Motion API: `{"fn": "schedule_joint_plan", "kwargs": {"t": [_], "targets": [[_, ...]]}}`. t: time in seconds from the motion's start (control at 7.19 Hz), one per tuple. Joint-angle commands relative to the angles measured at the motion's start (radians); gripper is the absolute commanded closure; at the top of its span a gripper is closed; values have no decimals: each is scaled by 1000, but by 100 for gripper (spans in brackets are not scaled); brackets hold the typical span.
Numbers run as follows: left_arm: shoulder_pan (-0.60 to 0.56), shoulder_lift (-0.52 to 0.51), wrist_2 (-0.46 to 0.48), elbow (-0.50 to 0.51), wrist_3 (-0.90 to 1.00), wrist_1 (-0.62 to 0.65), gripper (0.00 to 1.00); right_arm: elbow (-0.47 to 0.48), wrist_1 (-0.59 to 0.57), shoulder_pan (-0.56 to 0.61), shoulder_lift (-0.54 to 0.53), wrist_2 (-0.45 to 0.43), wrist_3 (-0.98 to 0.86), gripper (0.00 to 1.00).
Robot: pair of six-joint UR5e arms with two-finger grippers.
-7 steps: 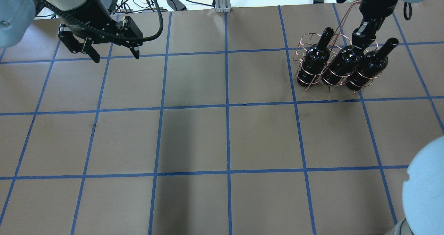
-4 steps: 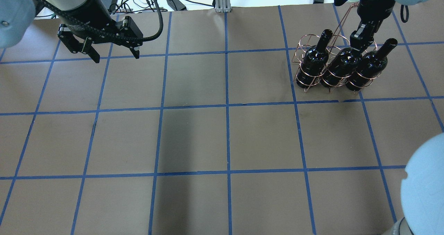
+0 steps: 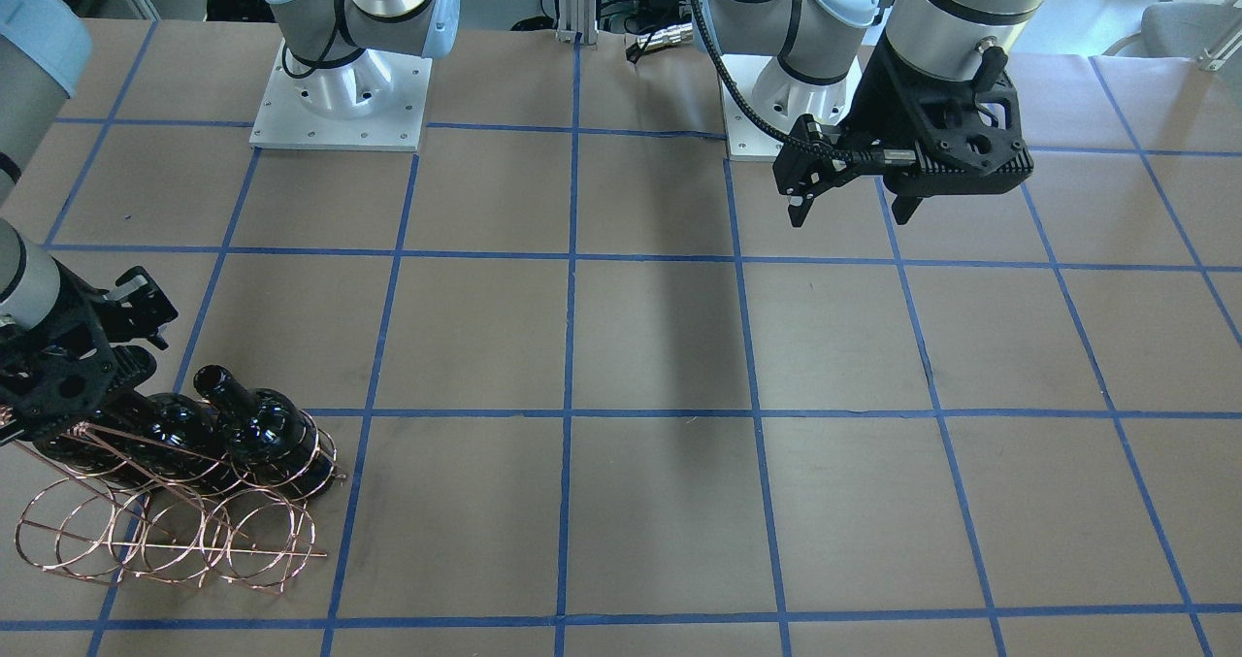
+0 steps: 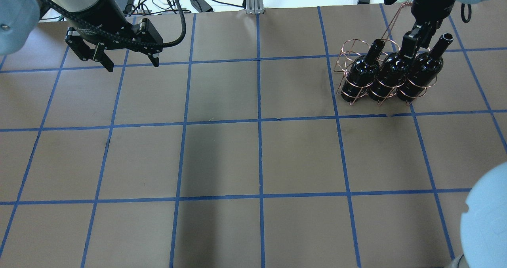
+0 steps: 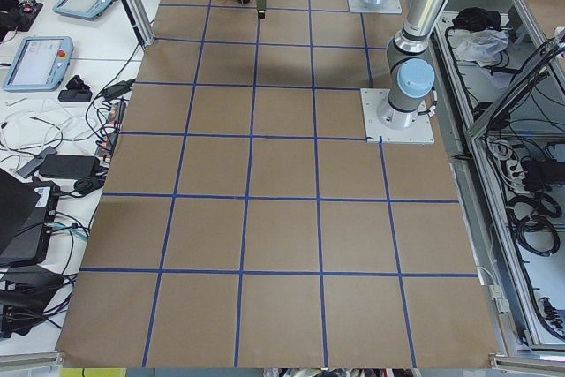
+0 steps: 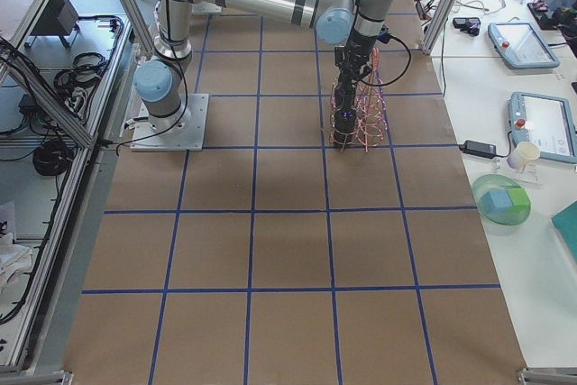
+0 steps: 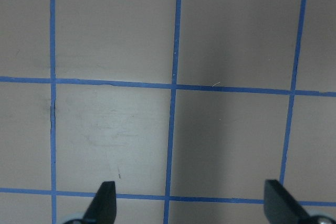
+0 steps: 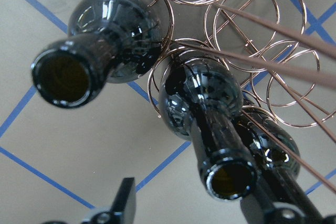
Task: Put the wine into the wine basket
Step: 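Open the right gripper and raise it away from the rack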
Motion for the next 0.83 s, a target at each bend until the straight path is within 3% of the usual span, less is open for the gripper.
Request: {"fn": "schedule_joint_plan", "kwargs": {"t": [0.0, 0.14, 0.28, 0.42, 0.7], "targets": [[0, 0, -1, 0, 0, 0, 0, -1, 10, 3, -37, 9, 13, 4], [0, 0, -3, 0, 0, 0, 0, 1, 13, 6, -95, 11, 30, 5], [0, 0, -3, 0, 0, 0, 0, 1, 16, 6, -154, 17, 143, 4], [0, 0, -3, 0, 0, 0, 0, 7, 27, 6, -203, 102, 276, 0], [0, 0, -1, 0, 0, 0, 0, 10, 53, 6, -257, 118, 491, 0]]}}
